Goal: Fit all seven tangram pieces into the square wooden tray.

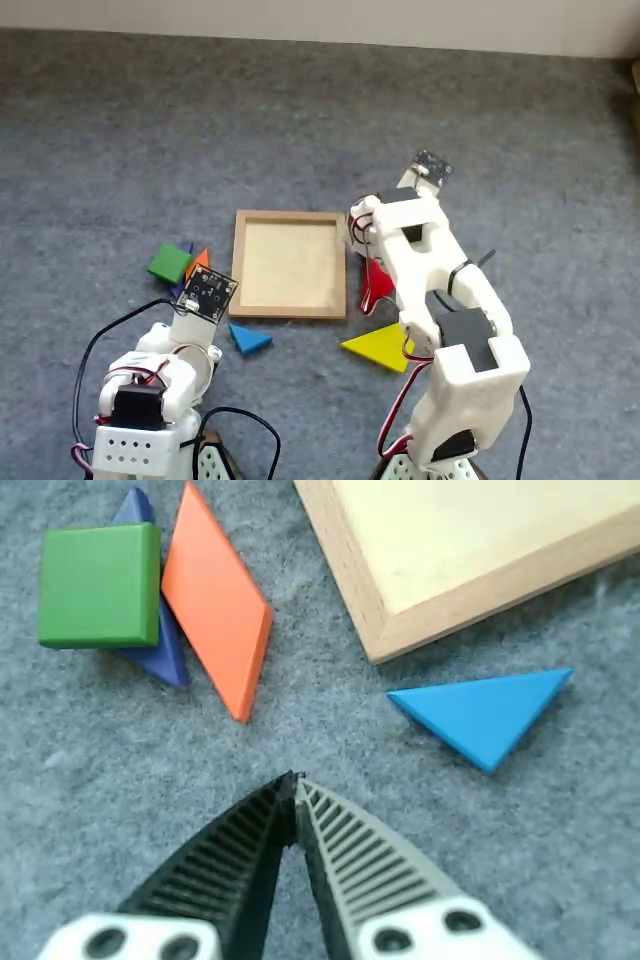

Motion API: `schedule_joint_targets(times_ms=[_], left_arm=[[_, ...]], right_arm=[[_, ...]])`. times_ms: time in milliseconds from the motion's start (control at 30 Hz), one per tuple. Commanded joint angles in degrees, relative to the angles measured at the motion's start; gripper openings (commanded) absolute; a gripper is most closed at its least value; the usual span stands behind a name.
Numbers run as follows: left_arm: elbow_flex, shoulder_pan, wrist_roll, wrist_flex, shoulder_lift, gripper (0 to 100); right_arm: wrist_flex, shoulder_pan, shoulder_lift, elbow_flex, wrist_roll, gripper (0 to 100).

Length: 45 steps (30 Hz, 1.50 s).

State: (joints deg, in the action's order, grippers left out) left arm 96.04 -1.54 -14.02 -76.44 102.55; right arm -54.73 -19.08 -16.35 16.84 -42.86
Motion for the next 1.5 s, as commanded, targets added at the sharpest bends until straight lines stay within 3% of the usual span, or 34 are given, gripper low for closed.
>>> schedule_joint_targets(times_ms=[0,267,533,933,1267,1467], left_arm=[[1.1,-0.3,0.3,-0.3,1.8,1],[1.1,-0.3,0.4,-0.3,1.8,1],[1.1,-0.3,0.4,-0.3,1.8,1],[1.1,-0.3,0.4,-0.3,1.8,1],[1.1,-0.3,0.4,-0.3,1.8,1],[1.1,-0.3,0.4,-0.3,1.8,1]], right_arm=[[-0.8,0.7,-2.8,0.0,-0.7,39.9],[-4.4,1.1,-4.4,-4.3,-0.2,18.0],[-11.9,1.1,-4.3,-9.3,0.7,17.7],[-27.2,0.8,-4.3,-19.7,16.7,17.4],[-34.1,0.7,-4.3,-27.6,26.8,17.4],[-32.1,1.2,-4.5,-28.7,27.2,17.4]])
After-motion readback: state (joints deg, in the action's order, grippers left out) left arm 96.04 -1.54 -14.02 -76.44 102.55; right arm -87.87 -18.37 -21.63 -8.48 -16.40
